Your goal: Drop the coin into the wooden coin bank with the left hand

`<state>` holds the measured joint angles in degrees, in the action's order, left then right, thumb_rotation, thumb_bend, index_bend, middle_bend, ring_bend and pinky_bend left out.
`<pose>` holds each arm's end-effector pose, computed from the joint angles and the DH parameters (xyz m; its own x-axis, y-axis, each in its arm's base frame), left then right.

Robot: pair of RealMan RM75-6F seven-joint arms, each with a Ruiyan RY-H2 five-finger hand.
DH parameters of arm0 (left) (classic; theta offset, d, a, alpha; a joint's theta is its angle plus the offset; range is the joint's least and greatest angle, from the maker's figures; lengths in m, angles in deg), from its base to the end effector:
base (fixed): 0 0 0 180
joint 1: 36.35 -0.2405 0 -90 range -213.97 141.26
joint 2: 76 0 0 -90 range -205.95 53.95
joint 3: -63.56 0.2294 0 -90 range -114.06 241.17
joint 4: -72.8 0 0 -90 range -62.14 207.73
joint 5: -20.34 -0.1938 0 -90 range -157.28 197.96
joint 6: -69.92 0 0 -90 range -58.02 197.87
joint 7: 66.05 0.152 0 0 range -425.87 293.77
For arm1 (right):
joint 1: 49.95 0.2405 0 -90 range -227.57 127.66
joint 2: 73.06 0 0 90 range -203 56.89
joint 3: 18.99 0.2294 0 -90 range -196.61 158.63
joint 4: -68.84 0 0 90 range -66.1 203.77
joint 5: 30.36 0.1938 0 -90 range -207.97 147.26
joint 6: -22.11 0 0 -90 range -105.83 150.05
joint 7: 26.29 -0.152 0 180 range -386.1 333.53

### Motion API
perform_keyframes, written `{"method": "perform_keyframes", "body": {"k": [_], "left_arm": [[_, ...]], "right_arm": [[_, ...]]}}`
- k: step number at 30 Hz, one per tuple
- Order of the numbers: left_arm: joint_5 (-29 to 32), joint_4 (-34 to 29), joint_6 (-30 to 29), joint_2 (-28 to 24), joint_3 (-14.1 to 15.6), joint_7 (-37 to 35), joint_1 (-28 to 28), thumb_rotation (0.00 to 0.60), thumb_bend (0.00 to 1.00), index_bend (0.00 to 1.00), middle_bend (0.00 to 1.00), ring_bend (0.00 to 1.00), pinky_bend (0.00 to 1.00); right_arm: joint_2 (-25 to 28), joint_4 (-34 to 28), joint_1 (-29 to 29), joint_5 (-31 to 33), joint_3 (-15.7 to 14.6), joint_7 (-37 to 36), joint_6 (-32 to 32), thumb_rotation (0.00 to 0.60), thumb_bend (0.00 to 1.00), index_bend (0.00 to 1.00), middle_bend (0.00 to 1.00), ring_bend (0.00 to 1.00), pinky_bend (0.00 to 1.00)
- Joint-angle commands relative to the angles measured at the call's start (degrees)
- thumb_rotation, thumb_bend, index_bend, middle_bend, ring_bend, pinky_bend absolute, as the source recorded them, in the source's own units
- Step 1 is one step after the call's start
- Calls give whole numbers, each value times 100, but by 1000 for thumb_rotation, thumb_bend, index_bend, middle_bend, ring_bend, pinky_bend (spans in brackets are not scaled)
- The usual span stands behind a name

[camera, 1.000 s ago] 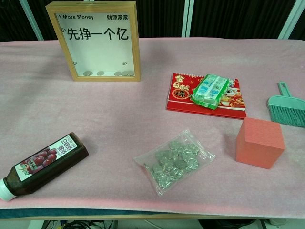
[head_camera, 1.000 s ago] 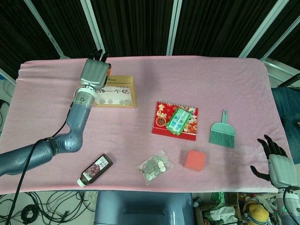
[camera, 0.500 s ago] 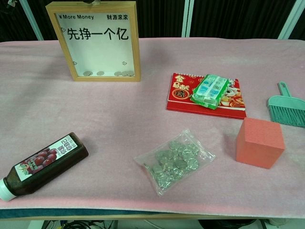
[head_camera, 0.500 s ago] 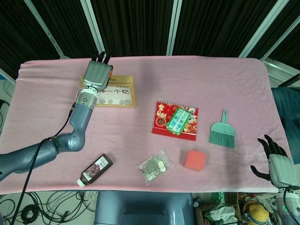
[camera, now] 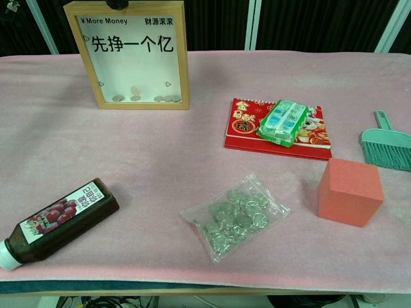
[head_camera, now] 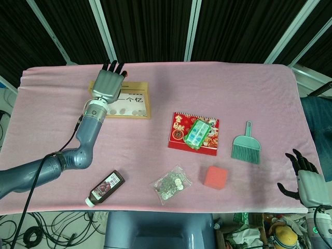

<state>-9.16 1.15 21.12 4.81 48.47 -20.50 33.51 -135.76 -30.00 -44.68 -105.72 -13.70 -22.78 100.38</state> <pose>-0.0423 0.4605 0.0854 0.7228 0.0182 0.6908 0.6768 -0.2206 -0.7024 -0.2878 -0.1916 0.1571 0.3339 -0.0915 0.9382 -0.9274 0.1464 0.3443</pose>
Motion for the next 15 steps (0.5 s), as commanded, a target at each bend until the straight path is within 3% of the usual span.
{"method": "perform_keyframes", "body": {"k": [1, 11, 15], "left_arm": [[9, -133, -44, -91, 3, 1, 4, 600, 470, 95, 46, 0, 0], [-529, -1349, -911, -757, -121, -185, -262, 600, 471, 130, 50, 0, 0], [-830, -2450, -1564, -1353, -23, -347, -757, 600, 468, 131, 51, 0, 0]], "right_arm": [[-2, -2, 1, 0, -1, -1, -1, 600, 166, 147, 21, 100, 159], [1, 10, 12, 10, 6, -30, -19, 600, 166, 147, 26, 100, 159], [-17, 44, 7, -24, 29, -28, 49, 600, 166, 147, 26, 100, 159]]}}
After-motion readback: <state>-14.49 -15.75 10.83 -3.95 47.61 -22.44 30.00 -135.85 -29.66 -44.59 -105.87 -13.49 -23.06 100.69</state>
